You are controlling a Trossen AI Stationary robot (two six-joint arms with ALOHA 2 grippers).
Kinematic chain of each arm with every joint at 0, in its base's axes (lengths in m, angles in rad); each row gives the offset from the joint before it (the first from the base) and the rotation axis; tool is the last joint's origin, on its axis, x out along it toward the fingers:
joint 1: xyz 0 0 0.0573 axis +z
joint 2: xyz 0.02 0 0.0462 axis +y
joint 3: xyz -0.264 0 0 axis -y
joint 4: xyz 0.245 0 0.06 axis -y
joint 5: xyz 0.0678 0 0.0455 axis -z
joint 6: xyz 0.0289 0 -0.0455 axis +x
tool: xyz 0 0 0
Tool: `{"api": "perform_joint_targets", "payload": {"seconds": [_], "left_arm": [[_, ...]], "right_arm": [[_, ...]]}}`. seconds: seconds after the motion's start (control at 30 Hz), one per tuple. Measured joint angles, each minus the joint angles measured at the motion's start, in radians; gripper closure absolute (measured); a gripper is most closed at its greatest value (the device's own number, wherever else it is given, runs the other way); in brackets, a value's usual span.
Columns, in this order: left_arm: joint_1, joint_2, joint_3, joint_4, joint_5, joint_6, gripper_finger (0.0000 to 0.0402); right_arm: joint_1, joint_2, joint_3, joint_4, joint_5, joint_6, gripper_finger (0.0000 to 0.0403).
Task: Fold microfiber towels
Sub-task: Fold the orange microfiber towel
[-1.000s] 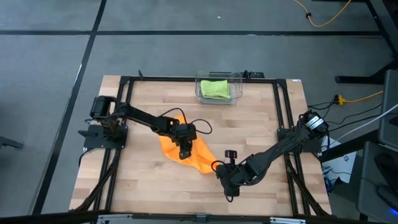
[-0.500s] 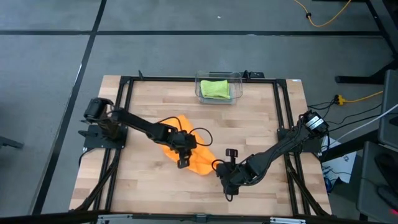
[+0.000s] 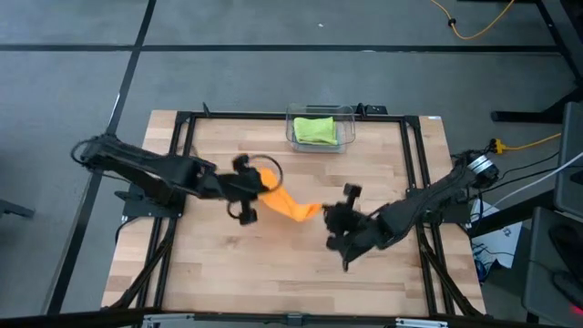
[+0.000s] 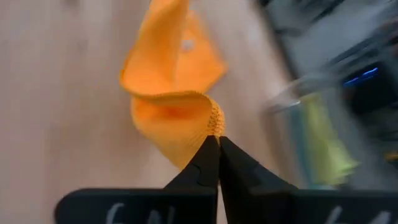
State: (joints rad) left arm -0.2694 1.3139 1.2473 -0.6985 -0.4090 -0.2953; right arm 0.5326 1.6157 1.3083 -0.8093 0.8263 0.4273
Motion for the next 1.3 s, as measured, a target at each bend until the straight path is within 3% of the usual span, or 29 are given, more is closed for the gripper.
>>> {"api": "perform_joint_targets", "payload": {"seconds": [0.2, 0.33, 0.4, 0.5, 0.6, 0.73, 0.87, 1.03, 1.3], "left_arm": [[0.012, -0.109, 0.102, -0.026, -0.205, 0.167, 0.0401], [0.035, -0.151, 0.178, -0.022, -0.257, 0.25, 0.0401], [0.047, -0.163, 0.21, -0.012, -0.264, 0.273, 0.0401], [0.048, -0.17, 0.245, -0.001, -0.255, 0.281, 0.0401], [0.038, -0.169, 0.262, 0.001, -0.251, 0.306, 0.0401], [0.031, -0.168, 0.262, -0.001, -0.23, 0.307, 0.0401], [0.032, -0.168, 0.262, -0.003, -0.228, 0.307, 0.0402], [0.032, -0.168, 0.262, -0.006, -0.229, 0.315, 0.0401], [0.102, -0.165, 0.261, -0.026, -0.262, 0.453, 0.0401]], "right_arm": [[-0.064, -0.16, 0.026, 0.008, 0.257, -0.211, 0.04], [-0.114, -0.239, 0.106, 0.023, 0.332, -0.365, 0.04], [-0.14, -0.258, 0.16, 0.036, 0.308, -0.425, 0.04], [-0.174, -0.267, 0.235, 0.039, 0.126, -0.484, 0.04], [-0.185, -0.26, 0.278, 0.053, 0.077, -0.492, 0.04], [-0.199, -0.252, 0.29, 0.043, -0.105, -0.529, 0.04], [-0.201, -0.248, 0.278, 0.039, 0.077, -0.513, 0.0401], [-0.222, -0.243, 0.276, 0.01, -0.038, -0.516, 0.0401], [-0.324, -0.244, 0.276, 0.011, 0.069, -0.591, 0.04]]}}
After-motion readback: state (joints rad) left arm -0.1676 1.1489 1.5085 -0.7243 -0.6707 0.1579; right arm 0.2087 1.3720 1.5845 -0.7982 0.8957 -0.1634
